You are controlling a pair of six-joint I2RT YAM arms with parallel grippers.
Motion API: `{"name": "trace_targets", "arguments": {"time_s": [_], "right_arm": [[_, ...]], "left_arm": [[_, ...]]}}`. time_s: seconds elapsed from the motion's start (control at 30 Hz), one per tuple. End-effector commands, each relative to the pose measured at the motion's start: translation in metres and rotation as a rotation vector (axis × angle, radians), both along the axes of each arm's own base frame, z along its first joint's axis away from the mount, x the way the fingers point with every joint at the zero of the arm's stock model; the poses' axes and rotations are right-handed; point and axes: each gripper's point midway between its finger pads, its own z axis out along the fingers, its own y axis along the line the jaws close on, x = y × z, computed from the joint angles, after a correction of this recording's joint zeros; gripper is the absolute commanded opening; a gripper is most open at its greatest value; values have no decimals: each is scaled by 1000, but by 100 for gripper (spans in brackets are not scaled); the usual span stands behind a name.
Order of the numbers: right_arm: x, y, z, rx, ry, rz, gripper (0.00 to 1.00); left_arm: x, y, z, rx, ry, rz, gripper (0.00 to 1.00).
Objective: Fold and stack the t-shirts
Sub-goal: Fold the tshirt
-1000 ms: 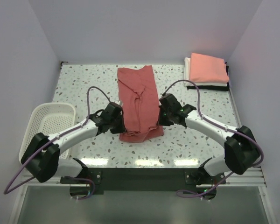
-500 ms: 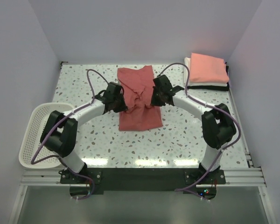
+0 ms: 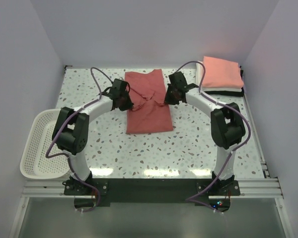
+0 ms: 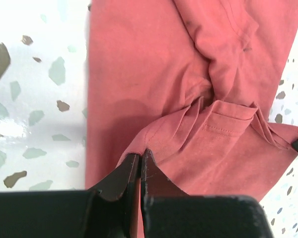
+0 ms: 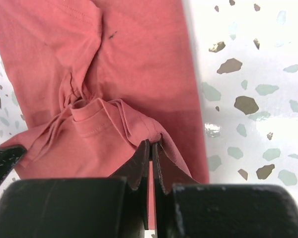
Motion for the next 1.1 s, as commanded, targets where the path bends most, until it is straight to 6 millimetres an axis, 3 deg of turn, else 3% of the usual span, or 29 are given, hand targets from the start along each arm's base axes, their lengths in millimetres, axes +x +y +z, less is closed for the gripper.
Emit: {"name": "trace_targets", "arguments": {"time_s": [0.0, 0.4, 0.93, 1.0, 1.07], "right_arm": [[23, 4, 20, 38, -70, 9, 0], [41, -6, 28, 63, -96, -22, 0], [72, -14, 11, 93, -85, -31, 0], [76, -11, 12, 103, -92, -21, 0], [84, -8, 14, 115, -102, -2, 6]], "left_arm": [[26, 6, 20, -20, -69, 34, 0], [42, 11, 16, -41, -67, 39, 0], [70, 24, 16, -95, -110, 43, 0], [72, 26, 14, -99, -117, 33, 5], [78, 30, 18, -118, -142, 24, 17]]}}
